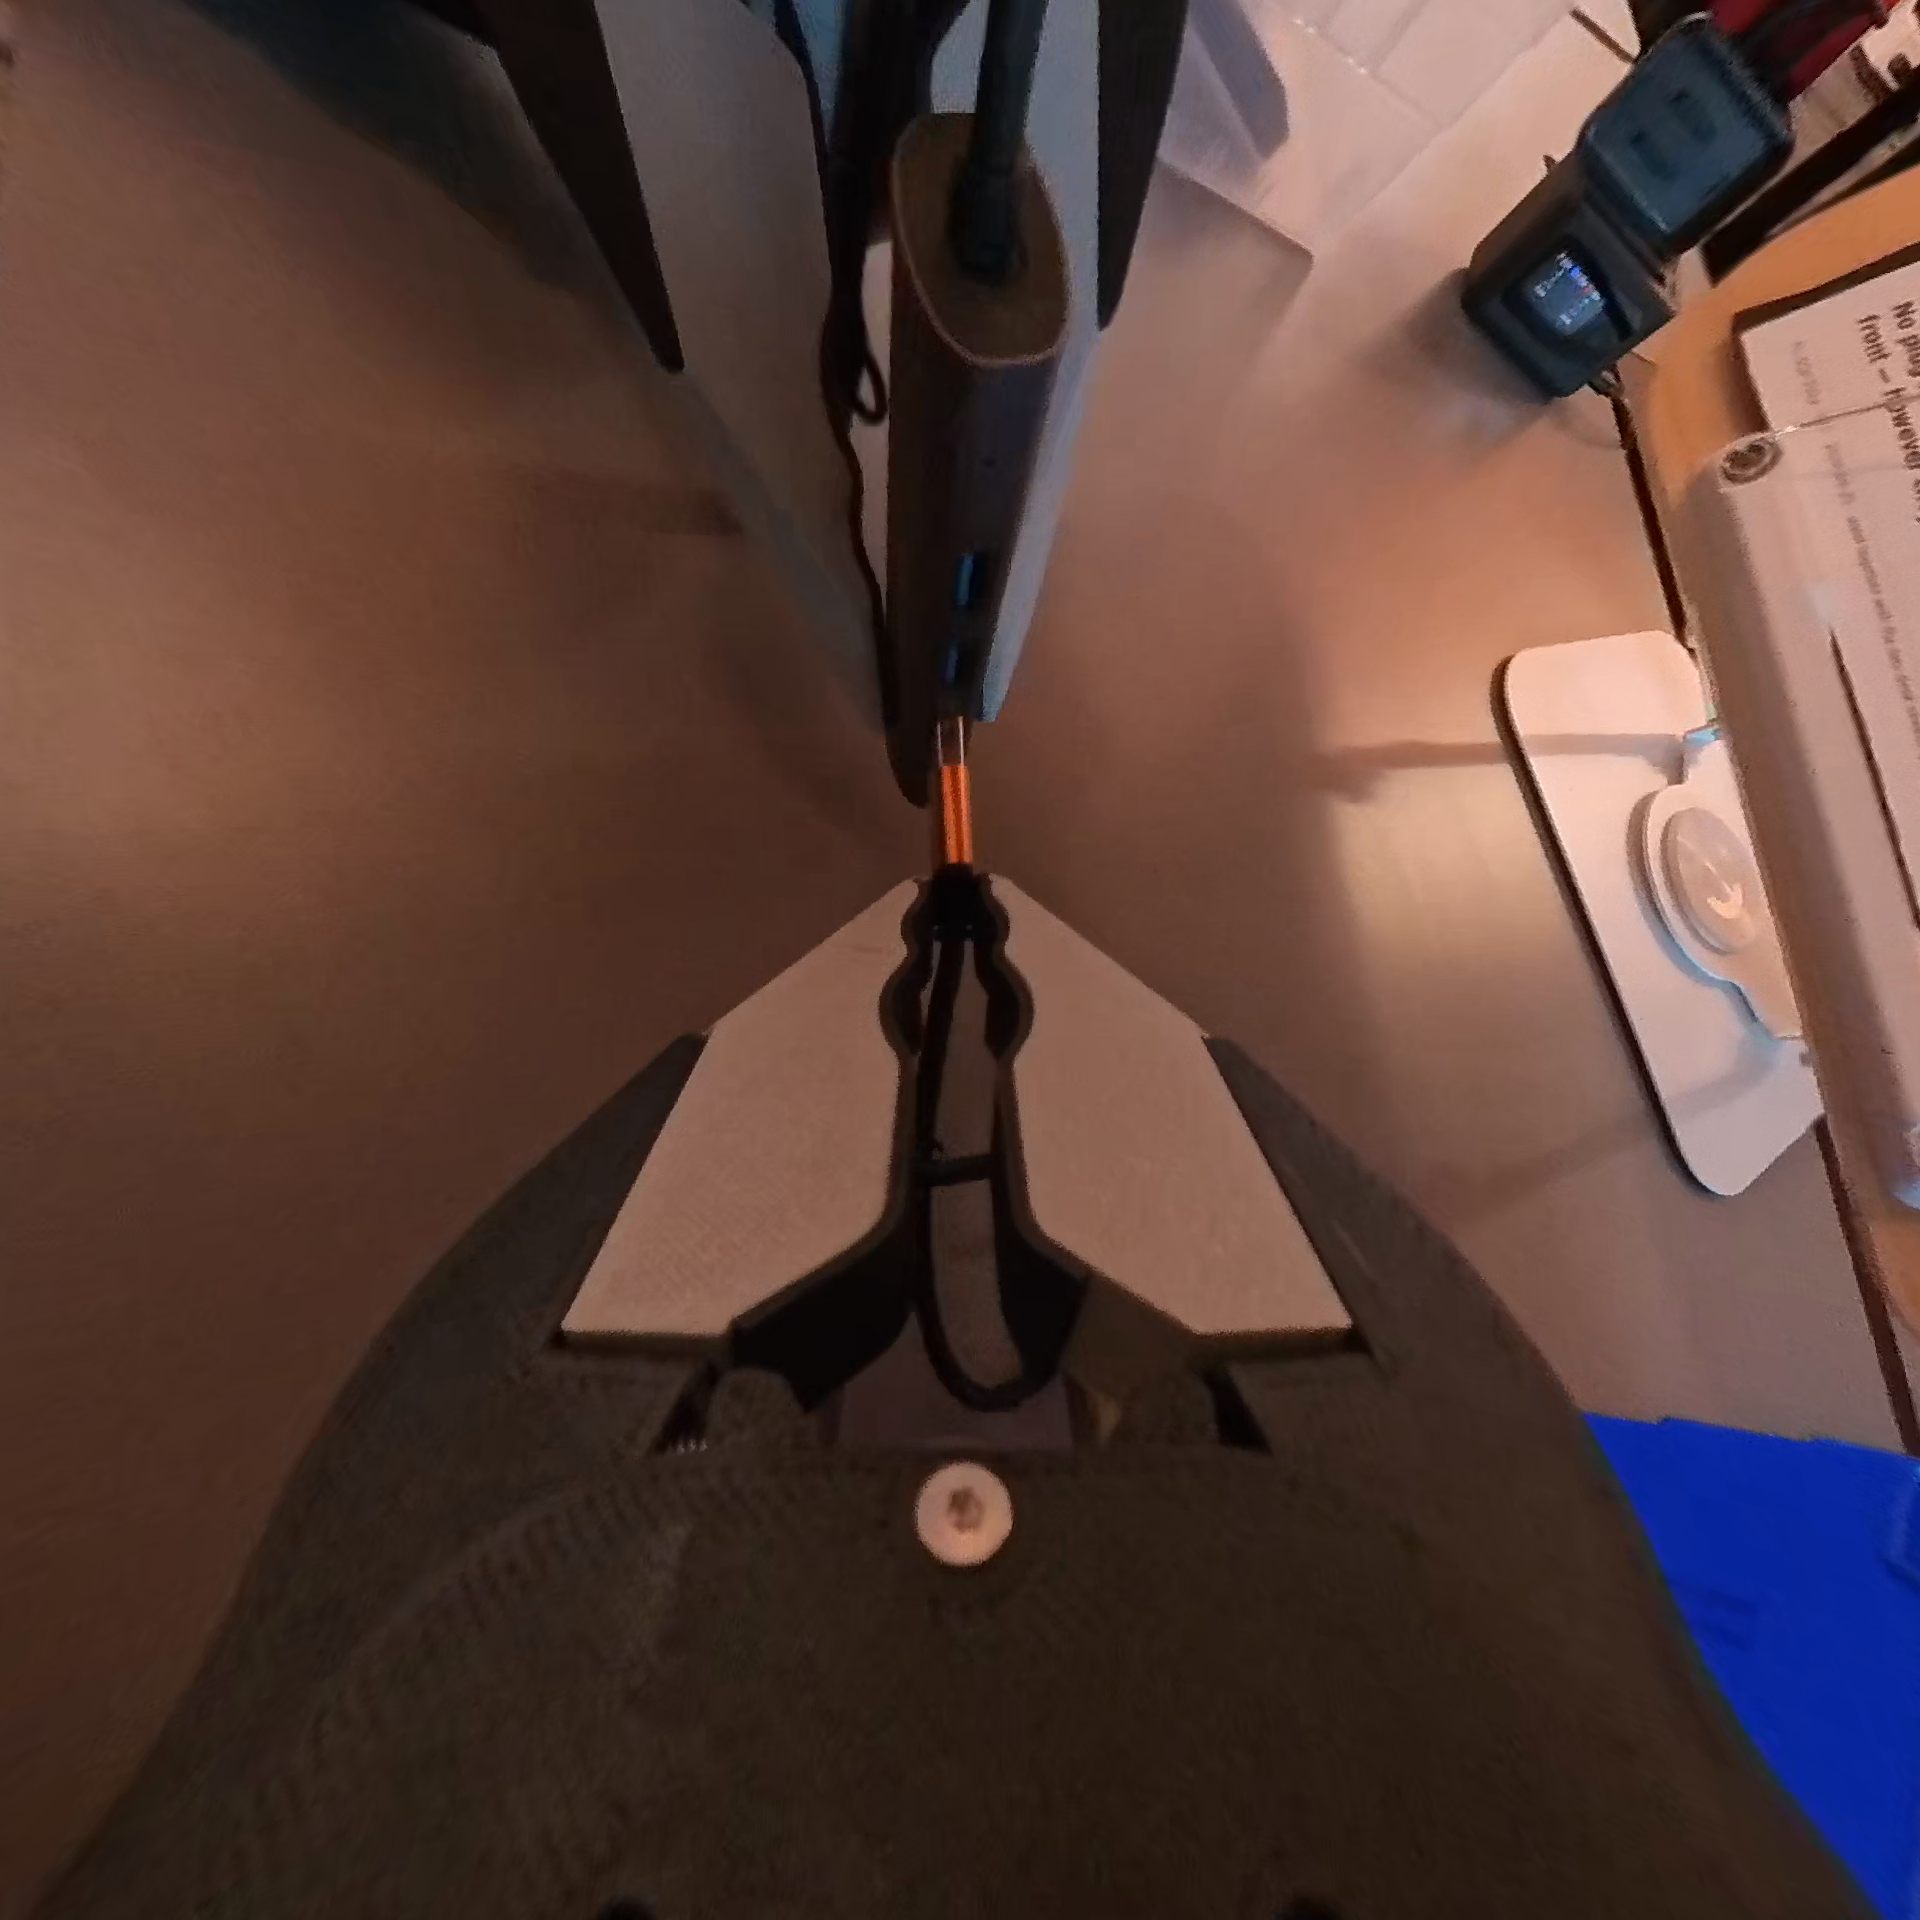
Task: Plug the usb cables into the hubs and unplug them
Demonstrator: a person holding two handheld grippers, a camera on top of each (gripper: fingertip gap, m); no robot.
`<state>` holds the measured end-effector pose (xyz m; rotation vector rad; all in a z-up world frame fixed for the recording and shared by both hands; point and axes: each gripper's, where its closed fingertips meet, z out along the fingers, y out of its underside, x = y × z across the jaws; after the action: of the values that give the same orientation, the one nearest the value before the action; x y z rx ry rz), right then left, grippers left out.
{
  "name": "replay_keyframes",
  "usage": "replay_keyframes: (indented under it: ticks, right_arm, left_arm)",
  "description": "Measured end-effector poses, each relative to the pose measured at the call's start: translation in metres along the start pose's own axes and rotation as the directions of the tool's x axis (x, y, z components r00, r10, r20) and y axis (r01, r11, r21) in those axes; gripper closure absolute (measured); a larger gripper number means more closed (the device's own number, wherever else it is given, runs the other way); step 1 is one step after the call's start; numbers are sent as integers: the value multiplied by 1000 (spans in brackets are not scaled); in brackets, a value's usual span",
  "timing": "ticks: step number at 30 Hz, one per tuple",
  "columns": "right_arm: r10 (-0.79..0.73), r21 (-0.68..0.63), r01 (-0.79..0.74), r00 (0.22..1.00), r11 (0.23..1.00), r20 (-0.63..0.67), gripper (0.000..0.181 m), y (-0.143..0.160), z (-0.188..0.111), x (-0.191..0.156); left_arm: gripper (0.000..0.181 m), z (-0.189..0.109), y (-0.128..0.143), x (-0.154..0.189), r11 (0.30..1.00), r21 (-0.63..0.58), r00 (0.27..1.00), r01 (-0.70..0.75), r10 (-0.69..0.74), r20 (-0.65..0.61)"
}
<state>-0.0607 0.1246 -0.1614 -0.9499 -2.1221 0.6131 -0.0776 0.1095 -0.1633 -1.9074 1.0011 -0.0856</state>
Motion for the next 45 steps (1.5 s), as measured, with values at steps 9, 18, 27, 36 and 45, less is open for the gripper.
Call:
replay_keyframes:
  ticks: [9,18,27,36,45]
  right_arm:
    - [-114,-142,111,993,984,-13,178,12,9,-4]
    - [-199,-181,193,980,964,-14,179,3,6,-4]
    - [-60,27,61,997,998,-39,175,-14,2,17]
    - [26,268,-23,1000,963,-8,144,-47,-20,20]
    - [-109,112,148,948,983,-299,168,-42,-9,38]
  left_arm:
    - [167,8,9,4,989,-113,994,-98,102,38]
    - [168,8,7,5,971,-189,986,-146,157,46]
    - [168,1,-2,-15,994,-96,991,-53,64,120]
    - [167,0,-12,-21,999,0,987,-35,35,156]
    - [150,4,-15,-38,1000,28,962,-1,-7,272]
